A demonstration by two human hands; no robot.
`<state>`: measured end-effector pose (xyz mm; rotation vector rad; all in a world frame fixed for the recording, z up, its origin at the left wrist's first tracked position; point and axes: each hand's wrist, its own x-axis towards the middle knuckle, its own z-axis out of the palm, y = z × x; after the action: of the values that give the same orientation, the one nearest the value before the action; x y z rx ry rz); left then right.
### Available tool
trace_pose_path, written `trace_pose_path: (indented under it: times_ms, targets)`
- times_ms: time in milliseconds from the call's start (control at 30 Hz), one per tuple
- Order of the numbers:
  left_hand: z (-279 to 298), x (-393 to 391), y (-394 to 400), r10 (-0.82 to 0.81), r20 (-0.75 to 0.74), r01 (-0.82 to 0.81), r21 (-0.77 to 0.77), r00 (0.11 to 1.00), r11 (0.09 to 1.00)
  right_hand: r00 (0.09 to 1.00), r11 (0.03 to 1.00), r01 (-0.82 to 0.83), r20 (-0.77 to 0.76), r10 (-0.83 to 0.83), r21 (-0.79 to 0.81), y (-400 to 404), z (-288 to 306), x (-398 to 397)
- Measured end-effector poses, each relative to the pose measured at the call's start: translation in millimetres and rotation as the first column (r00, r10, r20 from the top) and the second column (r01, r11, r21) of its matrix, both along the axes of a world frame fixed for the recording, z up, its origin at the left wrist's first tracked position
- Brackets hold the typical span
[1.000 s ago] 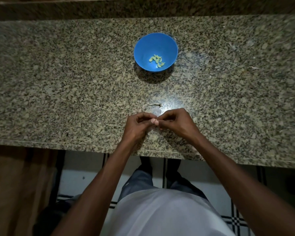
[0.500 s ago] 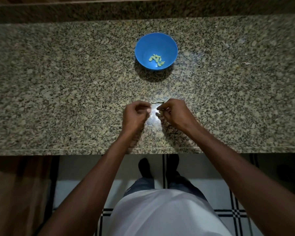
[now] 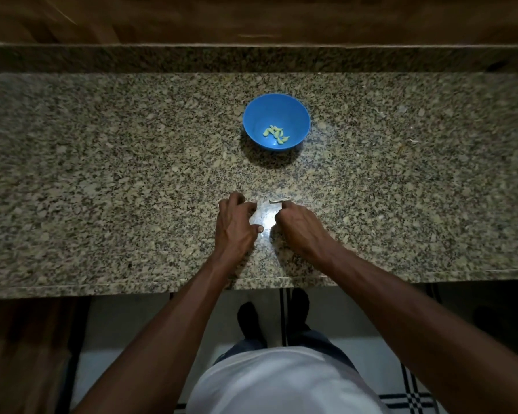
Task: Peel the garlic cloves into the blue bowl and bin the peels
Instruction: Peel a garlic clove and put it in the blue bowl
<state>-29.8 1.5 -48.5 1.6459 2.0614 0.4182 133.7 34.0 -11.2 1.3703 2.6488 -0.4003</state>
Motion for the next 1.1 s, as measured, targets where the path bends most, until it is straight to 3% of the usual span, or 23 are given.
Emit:
trace_pose_path:
  times_ms: [267, 733, 933, 1100]
  targets:
    - [2, 0, -1, 0.011, 0.014, -0.011, 0.007, 1.000, 1.000, 1.000, 0.997, 0.009, -0.023, -0.011, -0.074, 13, 5, -5]
    - [4, -2, 4, 0.034, 0.041, -0.034, -0.015, 0.999, 0.999, 0.995, 0.994, -0.103, -0.008, 0.103, -0.025, 0, -6, 3]
    - [4, -1, 3, 0.046, 0.033, -0.046, -0.002, 0.998, 0.999, 0.987, 0.999, 0.044, -0.152, -0.048, -0.030, 12, -3, 7]
    - [5, -1, 1, 0.027, 0.022, -0.027, 0.003, 0.999, 1.000, 0.986, 0.994, 0.093, -0.136, -0.100, -0.054, 11, -2, 2]
